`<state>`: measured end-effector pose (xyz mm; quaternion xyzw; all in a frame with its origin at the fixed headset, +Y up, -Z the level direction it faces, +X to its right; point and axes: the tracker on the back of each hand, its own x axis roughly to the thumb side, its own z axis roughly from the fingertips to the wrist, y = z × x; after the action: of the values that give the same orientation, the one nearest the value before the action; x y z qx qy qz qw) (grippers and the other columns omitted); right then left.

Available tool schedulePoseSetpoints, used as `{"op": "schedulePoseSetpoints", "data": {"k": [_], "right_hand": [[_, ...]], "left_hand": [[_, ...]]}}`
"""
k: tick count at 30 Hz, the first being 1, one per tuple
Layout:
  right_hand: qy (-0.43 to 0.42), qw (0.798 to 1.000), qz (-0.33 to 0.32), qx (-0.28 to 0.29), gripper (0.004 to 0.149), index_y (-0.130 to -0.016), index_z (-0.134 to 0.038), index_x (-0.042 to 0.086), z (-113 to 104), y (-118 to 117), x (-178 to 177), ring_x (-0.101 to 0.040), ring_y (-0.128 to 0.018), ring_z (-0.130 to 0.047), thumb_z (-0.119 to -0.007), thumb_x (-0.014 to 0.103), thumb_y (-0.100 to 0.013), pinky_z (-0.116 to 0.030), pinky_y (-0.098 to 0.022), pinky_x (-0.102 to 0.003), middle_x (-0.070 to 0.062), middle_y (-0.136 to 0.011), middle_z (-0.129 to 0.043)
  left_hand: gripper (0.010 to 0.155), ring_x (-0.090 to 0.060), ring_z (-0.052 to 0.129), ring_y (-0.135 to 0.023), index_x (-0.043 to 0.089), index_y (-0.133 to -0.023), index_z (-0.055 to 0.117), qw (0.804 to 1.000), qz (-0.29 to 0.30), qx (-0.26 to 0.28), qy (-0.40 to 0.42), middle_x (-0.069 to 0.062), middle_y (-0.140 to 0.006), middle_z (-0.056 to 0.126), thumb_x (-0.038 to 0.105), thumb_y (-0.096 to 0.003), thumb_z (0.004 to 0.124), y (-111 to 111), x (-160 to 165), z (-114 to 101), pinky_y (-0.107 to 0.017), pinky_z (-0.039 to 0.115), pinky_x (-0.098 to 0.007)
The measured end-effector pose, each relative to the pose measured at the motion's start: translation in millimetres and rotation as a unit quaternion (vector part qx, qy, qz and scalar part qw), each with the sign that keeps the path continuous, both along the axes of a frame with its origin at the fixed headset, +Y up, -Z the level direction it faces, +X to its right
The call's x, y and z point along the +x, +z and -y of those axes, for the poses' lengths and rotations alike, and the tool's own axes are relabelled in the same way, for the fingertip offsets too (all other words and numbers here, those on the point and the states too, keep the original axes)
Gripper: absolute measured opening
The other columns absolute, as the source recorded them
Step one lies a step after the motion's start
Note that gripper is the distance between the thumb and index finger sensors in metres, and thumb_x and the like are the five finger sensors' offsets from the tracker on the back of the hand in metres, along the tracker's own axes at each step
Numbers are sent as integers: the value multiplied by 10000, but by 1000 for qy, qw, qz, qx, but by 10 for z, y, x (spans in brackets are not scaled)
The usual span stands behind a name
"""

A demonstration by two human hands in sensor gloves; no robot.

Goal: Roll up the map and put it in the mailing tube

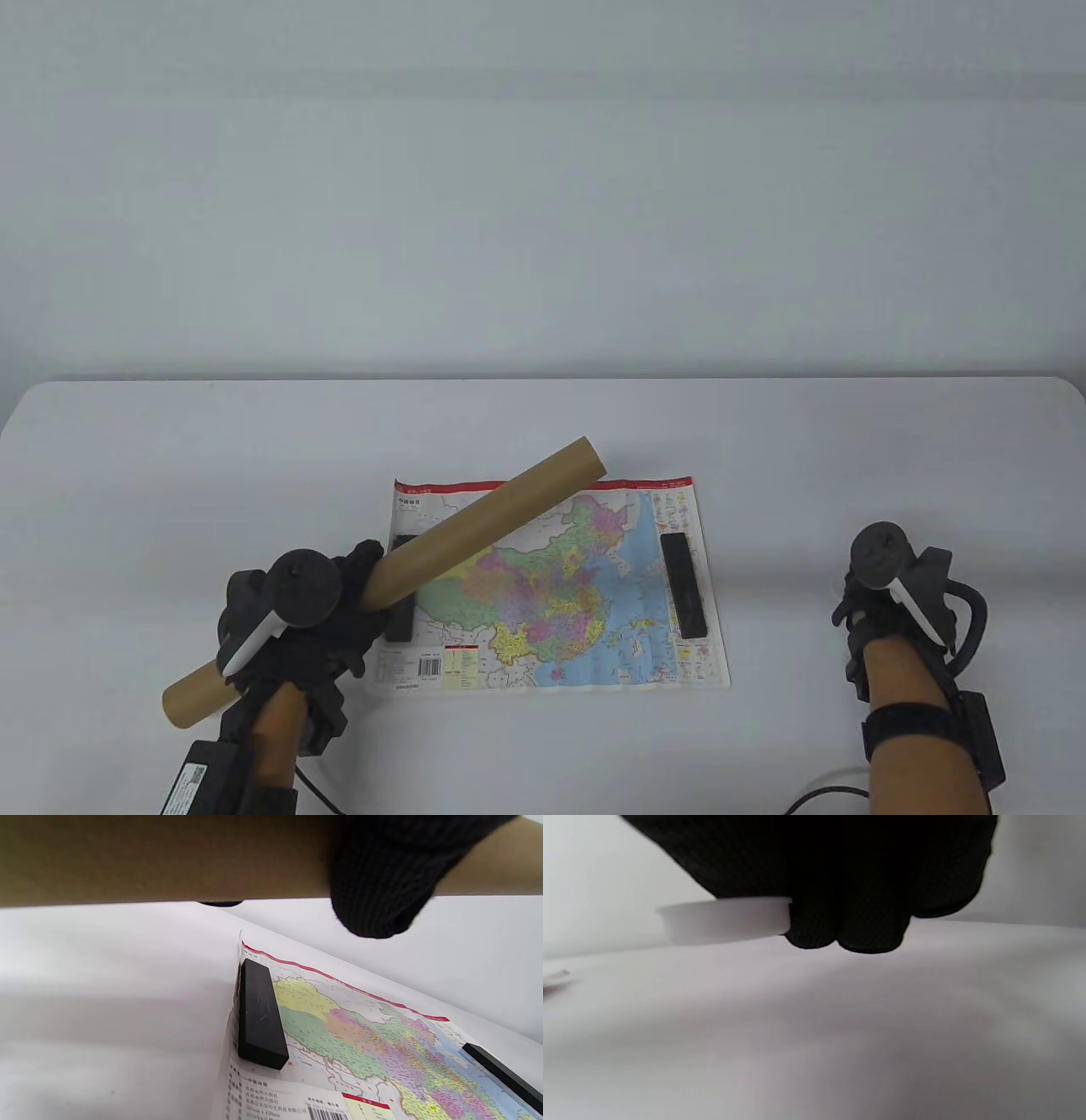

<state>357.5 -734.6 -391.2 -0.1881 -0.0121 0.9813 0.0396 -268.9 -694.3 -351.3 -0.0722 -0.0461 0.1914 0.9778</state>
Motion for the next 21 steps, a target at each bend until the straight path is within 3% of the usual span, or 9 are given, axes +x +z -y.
{"op": "schedulePoseSetpoints", "data": {"k": [6,14,18,21], "right_hand": [[14,1000,0,-25,399,-852,-905,80,246,49,55,-369,-642,-1014,-881,261,-498,-823,-498,-520,-139,-727,-968],[27,999,-5,-33,424,-871,-889,68,268,48,5,-391,-659,-997,-877,269,-498,-810,-503,-531,-154,-749,-957],[28,1000,-5,4,517,-896,-863,46,120,84,-34,-414,-658,-999,-924,327,-467,-818,-482,-541,-172,-770,-946],[14,998,-23,64,524,-898,-857,46,-165,117,-158,-420,-657,-996,-920,340,-468,-817,-474,-545,-172,-775,-940]], "left_hand": [[803,-238,878,-875,482,-1031,429,1000,1,-4,-6,77,-1015,698,548,-407,929,6,7,-1,-738,680,-494],[807,-234,881,-872,475,-1033,426,1000,1,-11,-9,75,-1015,699,550,-406,929,9,8,4,-736,684,-489],[836,-237,884,-862,465,-1040,391,1000,-4,-14,-5,51,-1014,695,547,-405,929,11,-12,2,-731,690,-483],[891,-233,884,-850,442,-1043,328,1000,-15,-21,-7,39,-1011,681,513,-404,945,-1,-31,-6,-724,698,-469]]}}
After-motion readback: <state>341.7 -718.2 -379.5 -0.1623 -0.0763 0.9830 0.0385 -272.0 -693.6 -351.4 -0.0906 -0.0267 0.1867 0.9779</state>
